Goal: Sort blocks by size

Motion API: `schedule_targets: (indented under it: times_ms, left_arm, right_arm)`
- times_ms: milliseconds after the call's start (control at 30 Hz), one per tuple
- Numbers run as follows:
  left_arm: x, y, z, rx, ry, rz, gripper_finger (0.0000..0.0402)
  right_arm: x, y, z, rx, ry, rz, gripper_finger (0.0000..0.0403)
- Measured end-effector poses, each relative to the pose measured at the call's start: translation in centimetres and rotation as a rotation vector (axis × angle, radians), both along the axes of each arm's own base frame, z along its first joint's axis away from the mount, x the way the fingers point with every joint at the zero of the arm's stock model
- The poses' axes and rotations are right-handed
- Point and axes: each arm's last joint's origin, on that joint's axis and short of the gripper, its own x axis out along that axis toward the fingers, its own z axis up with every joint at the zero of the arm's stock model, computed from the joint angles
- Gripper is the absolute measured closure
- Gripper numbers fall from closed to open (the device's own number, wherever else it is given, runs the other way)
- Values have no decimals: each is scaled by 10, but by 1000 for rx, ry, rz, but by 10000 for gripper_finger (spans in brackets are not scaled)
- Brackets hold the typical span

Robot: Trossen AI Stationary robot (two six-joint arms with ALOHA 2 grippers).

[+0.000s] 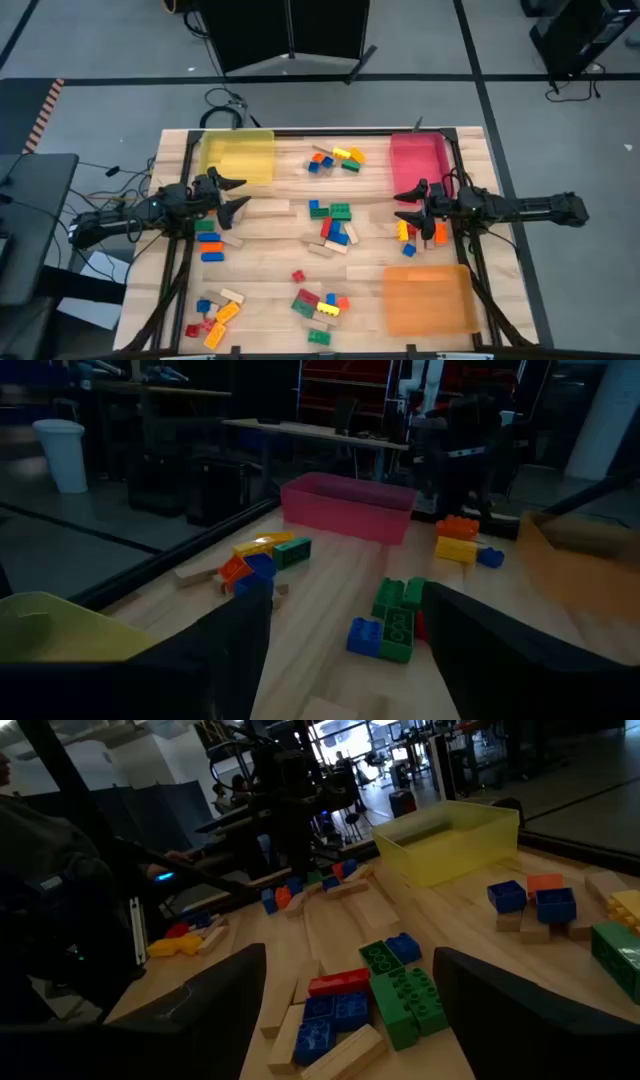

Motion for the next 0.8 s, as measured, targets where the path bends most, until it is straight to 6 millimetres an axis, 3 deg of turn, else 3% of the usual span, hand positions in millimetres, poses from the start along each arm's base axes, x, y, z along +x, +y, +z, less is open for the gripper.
schedule_targets:
  times_ms: [800]
  left_arm:
    - [0,0,0,0,-1,0,137]
  right_arm:
    - [0,0,0,0,0,-1,105]
